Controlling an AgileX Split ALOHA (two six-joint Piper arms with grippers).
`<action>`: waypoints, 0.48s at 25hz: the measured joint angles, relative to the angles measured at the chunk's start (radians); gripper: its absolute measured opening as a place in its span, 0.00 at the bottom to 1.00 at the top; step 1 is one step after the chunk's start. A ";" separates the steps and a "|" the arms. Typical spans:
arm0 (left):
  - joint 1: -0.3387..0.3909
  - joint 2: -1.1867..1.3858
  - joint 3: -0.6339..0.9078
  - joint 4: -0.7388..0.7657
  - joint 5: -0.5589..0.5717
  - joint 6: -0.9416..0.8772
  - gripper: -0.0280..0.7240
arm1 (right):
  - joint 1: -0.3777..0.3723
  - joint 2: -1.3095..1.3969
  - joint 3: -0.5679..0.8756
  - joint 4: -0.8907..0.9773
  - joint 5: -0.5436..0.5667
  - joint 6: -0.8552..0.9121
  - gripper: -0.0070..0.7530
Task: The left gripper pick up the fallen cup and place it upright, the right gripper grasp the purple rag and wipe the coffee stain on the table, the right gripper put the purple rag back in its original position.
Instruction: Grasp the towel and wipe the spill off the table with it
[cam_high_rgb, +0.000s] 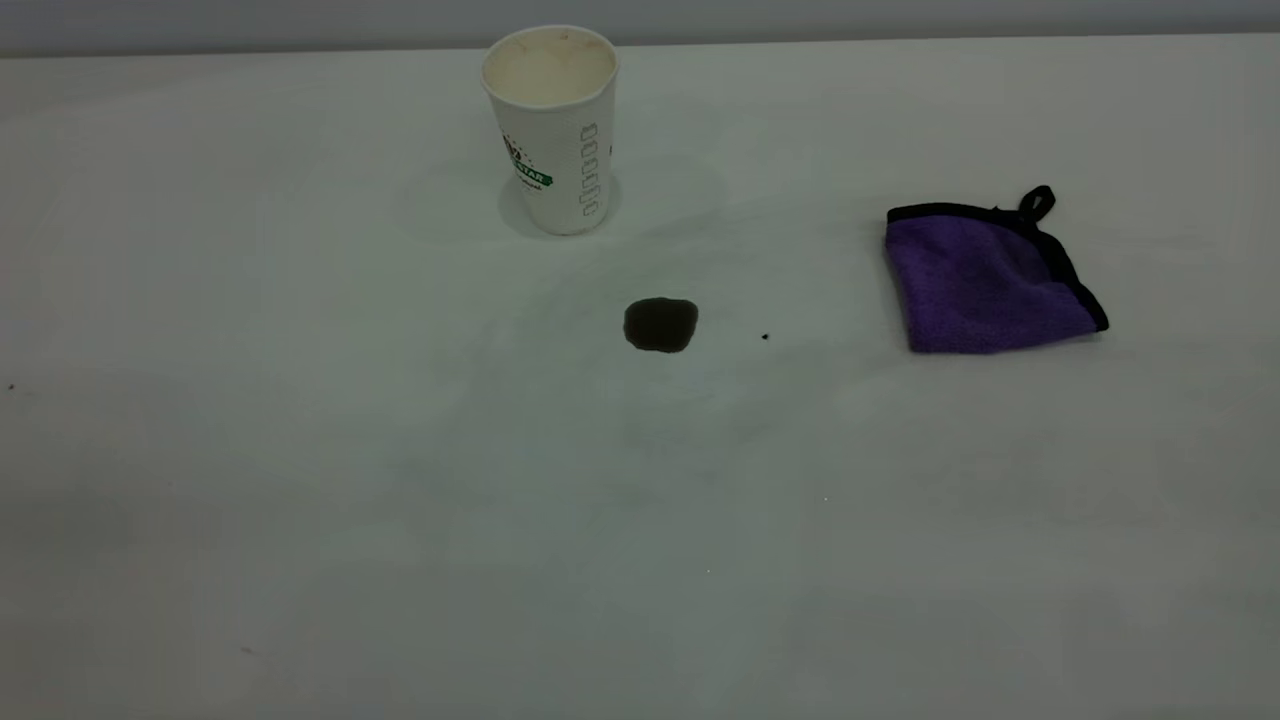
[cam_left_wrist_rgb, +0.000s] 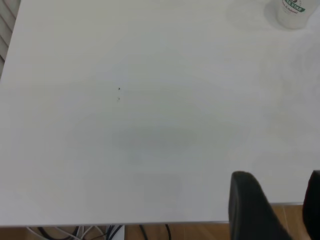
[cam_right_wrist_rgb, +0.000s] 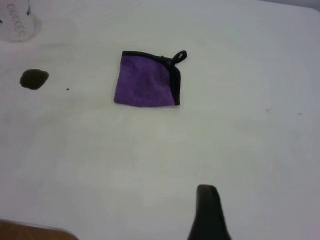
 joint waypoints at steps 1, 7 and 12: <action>0.000 0.000 0.000 0.000 0.000 0.000 0.47 | 0.000 0.000 0.000 0.000 0.000 0.000 0.78; 0.000 0.000 0.000 0.000 0.000 0.000 0.47 | 0.000 0.000 -0.006 0.002 -0.001 0.005 0.78; 0.000 0.000 0.000 0.000 0.000 0.001 0.47 | 0.000 0.218 -0.150 -0.004 0.018 0.017 0.79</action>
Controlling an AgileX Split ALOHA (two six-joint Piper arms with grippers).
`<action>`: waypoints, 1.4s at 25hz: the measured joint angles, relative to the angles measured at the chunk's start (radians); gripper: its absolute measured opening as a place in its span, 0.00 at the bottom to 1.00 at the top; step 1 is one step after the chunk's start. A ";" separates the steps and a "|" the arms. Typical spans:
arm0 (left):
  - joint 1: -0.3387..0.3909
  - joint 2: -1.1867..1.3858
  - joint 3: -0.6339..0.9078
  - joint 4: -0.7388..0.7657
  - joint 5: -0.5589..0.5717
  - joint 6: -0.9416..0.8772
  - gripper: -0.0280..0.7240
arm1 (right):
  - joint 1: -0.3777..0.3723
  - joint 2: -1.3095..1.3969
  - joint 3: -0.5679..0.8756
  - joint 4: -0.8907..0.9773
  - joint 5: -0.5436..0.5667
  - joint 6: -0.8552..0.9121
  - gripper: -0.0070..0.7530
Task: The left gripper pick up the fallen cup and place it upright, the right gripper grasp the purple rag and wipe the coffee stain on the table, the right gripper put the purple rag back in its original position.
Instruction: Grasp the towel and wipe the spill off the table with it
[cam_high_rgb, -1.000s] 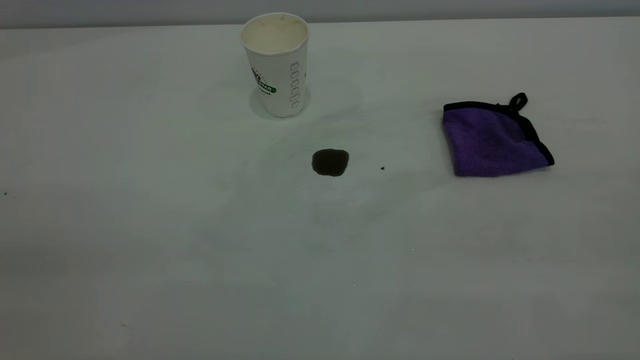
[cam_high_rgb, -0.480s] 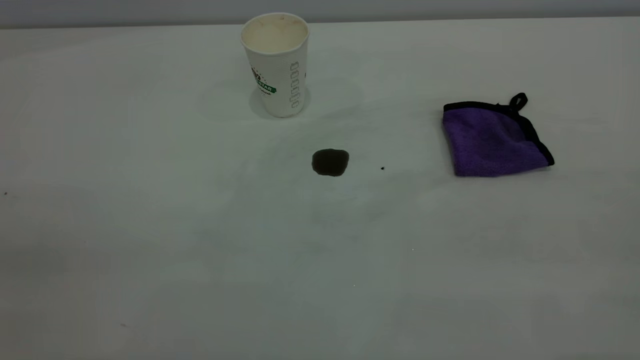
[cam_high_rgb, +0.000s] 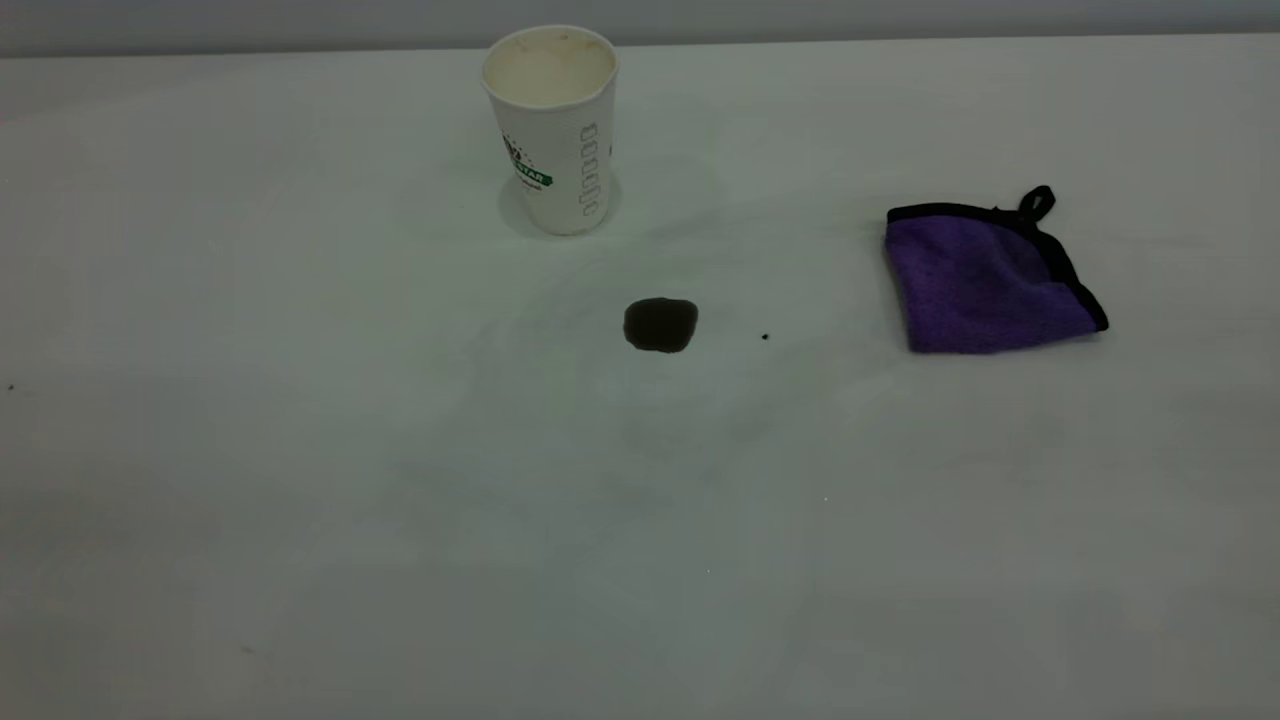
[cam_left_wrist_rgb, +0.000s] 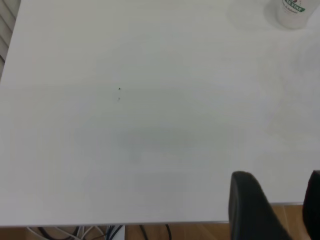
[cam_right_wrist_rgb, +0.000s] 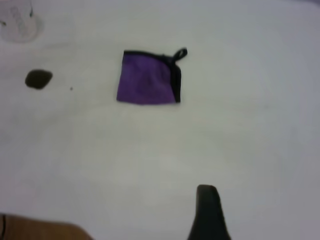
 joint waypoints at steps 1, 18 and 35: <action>0.000 0.000 0.000 0.000 0.000 0.001 0.47 | 0.000 0.083 -0.036 -0.005 -0.004 0.001 0.80; 0.000 0.000 0.000 0.000 0.000 0.001 0.47 | 0.069 1.272 -0.188 0.101 -0.625 -0.174 0.96; 0.000 0.000 0.000 0.000 0.000 0.001 0.47 | 0.159 2.091 -0.745 0.126 -0.576 -0.197 0.94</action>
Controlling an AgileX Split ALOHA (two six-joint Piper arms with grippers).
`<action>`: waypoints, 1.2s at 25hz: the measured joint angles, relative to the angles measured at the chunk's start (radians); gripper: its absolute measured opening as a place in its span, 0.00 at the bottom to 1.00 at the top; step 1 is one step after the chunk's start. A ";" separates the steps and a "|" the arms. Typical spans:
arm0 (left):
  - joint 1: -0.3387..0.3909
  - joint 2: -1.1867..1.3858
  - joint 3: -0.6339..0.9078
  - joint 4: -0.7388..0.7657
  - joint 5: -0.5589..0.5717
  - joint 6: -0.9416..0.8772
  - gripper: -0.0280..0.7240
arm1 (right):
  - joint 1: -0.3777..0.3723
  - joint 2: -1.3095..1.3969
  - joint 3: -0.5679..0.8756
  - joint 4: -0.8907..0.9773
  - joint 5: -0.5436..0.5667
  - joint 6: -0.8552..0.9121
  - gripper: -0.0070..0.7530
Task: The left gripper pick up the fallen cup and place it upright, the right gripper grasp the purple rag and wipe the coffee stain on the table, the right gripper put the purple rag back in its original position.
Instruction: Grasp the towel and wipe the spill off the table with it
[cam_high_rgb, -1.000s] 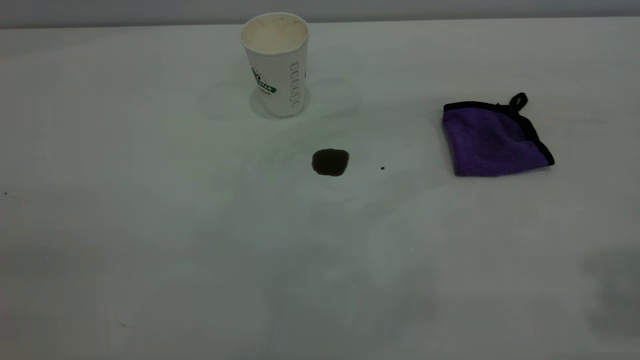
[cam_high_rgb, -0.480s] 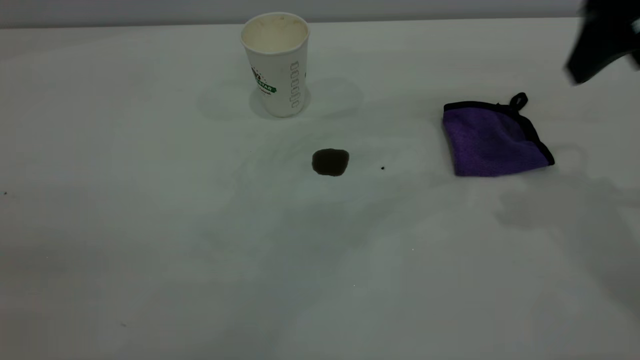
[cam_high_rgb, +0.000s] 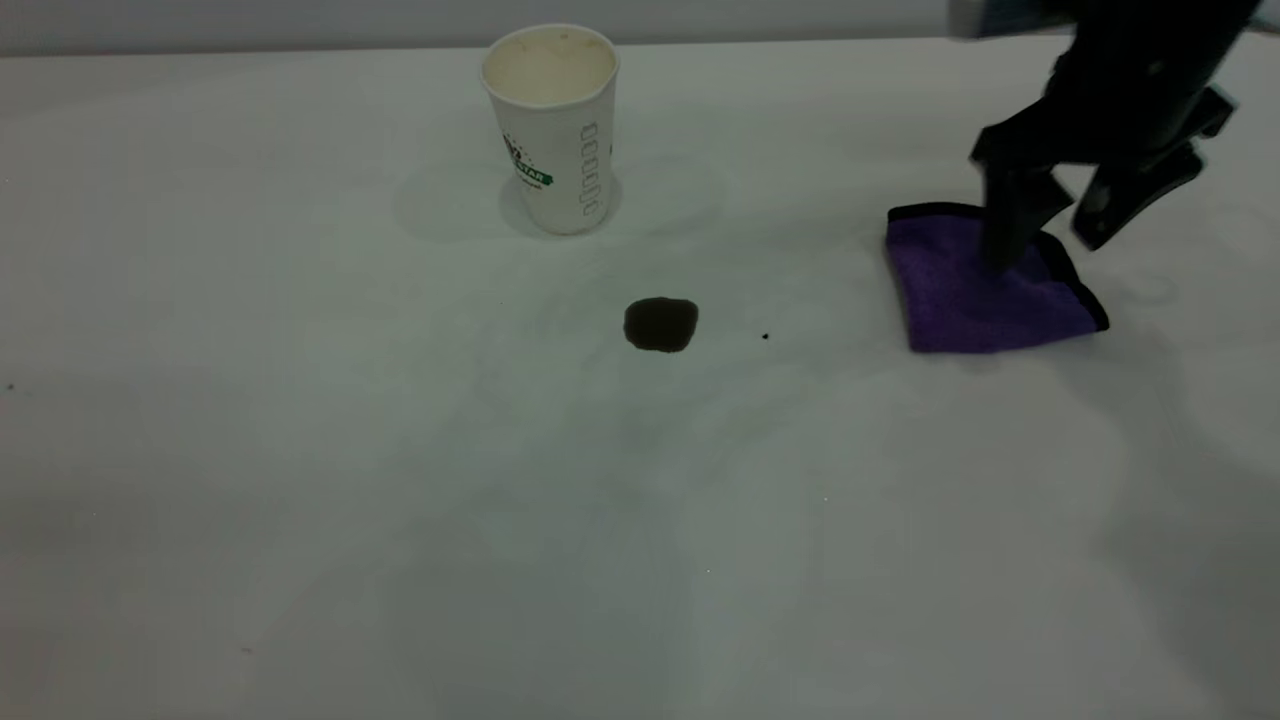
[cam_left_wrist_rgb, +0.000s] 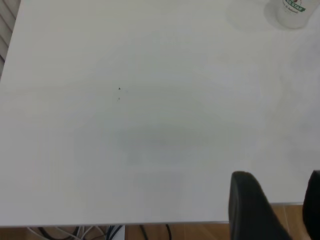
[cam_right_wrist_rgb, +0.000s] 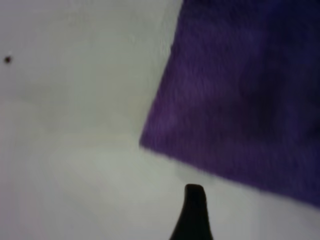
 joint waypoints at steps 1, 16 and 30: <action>0.000 0.000 0.000 0.000 0.000 0.000 0.47 | 0.000 0.030 -0.030 0.000 0.005 -0.002 0.94; 0.000 0.000 0.000 0.000 0.000 0.000 0.47 | -0.001 0.232 -0.235 -0.053 0.012 0.022 0.51; 0.000 0.000 0.000 0.000 0.000 0.000 0.47 | 0.285 0.245 -0.243 0.150 -0.077 -0.021 0.07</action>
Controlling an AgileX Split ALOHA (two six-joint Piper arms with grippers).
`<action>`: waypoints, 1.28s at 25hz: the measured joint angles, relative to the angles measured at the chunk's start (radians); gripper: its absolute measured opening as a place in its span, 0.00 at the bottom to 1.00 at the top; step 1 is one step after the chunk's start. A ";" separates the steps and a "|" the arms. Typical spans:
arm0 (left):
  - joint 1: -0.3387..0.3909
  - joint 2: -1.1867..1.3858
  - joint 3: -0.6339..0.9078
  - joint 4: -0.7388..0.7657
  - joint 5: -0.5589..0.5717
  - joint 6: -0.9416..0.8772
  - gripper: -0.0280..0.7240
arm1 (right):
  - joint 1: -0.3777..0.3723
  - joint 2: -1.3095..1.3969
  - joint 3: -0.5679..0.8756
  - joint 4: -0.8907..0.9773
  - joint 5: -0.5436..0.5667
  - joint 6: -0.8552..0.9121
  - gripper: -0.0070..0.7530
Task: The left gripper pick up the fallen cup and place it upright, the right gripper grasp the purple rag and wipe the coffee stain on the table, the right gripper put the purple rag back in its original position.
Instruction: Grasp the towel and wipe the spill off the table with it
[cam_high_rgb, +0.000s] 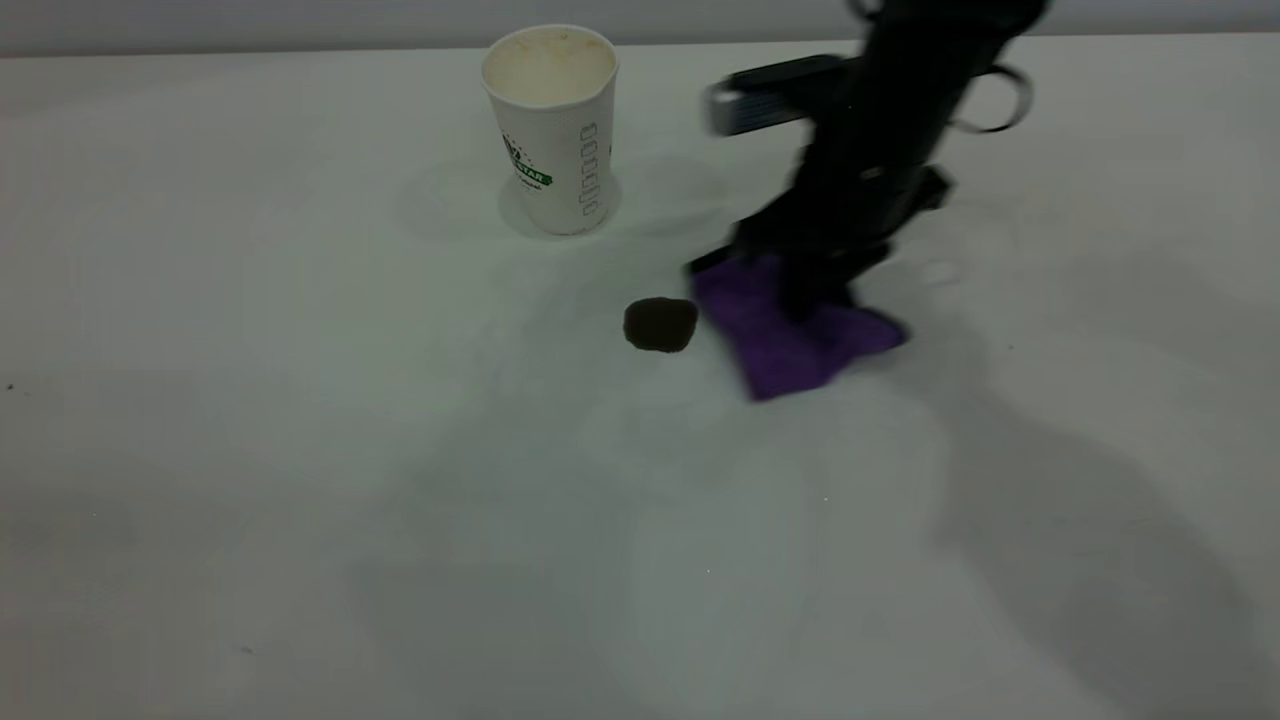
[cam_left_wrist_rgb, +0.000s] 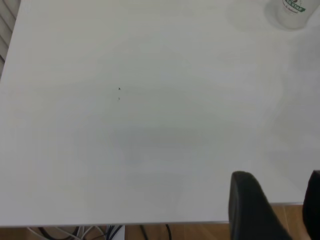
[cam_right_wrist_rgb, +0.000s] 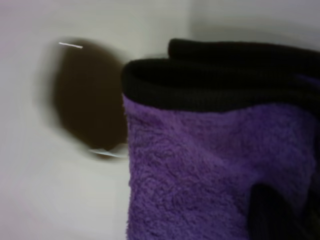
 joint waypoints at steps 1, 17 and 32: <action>0.000 0.000 0.000 0.000 0.000 0.000 0.47 | 0.029 0.001 0.000 0.016 -0.007 0.000 0.07; 0.000 0.000 0.000 0.000 0.000 0.000 0.47 | 0.258 0.026 0.008 0.260 -0.256 -0.001 0.07; 0.000 0.000 0.000 0.000 0.000 0.000 0.47 | -0.214 0.029 -0.005 0.240 -0.087 0.000 0.07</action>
